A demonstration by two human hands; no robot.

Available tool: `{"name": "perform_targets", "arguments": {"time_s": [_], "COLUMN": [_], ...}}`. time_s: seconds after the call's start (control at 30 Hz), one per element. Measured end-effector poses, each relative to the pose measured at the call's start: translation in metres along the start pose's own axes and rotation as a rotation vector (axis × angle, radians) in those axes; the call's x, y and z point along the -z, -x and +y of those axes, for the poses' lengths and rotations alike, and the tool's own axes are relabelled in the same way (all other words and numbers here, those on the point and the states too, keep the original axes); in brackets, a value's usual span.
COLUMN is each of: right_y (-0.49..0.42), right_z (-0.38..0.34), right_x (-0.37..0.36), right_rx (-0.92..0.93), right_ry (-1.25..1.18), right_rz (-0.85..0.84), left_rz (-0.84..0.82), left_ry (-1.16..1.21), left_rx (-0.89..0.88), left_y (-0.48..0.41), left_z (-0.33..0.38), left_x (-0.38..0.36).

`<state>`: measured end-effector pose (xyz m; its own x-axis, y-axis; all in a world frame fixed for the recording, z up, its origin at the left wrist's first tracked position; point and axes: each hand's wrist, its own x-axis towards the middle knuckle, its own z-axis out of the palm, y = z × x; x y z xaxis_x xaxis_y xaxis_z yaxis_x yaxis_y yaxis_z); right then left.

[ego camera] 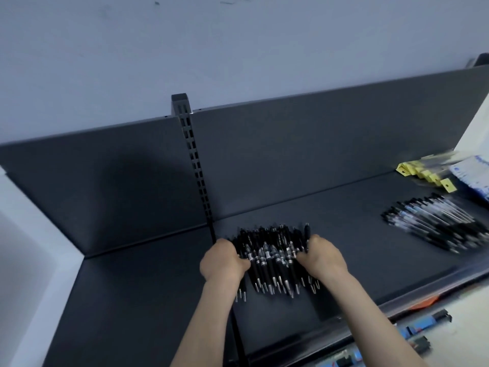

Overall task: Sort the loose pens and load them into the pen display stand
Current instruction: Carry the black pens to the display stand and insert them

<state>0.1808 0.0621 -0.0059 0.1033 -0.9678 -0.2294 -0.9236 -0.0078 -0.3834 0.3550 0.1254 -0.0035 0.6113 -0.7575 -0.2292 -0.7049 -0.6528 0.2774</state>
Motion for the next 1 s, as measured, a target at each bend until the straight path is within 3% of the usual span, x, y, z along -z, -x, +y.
{"name": "perform_targets", "arguments": {"time_s": [0.43, 0.53, 0.6, 0.73, 0.87, 1.0], "right_y": [-0.007, -0.009, -0.01, -0.005, 0.016, 0.03], "right_z": [0.014, 0.012, 0.004, -0.02, -0.04, -0.055], "right_x": [0.006, 0.01, 0.016, 0.029, 0.034, 0.023], "right_rx": [0.097, 0.171, 0.265, 0.45, 0.514, 0.587], "right_ry": [0.03, -0.057, -0.135, -0.46, -0.761, -0.833], "right_rz": [-0.072, 0.02, 0.061, -0.011, -0.151, -0.29], "left_rz": [0.09, 0.107, 0.133, 0.211, 0.273, 0.3], "left_ry": [0.145, 0.346, 0.612, 1.072, 1.241, 1.312], "left_rx": [-0.016, -0.028, -0.044, -0.039, -0.027, 0.009], "left_y": [0.011, 0.01, 0.012, 0.028, 0.051, 0.074], "left_z": [-0.011, -0.015, -0.014, -0.004, -0.008, -0.022], "left_x": [-0.01, -0.008, -0.004, 0.016, 0.031, 0.035]}}
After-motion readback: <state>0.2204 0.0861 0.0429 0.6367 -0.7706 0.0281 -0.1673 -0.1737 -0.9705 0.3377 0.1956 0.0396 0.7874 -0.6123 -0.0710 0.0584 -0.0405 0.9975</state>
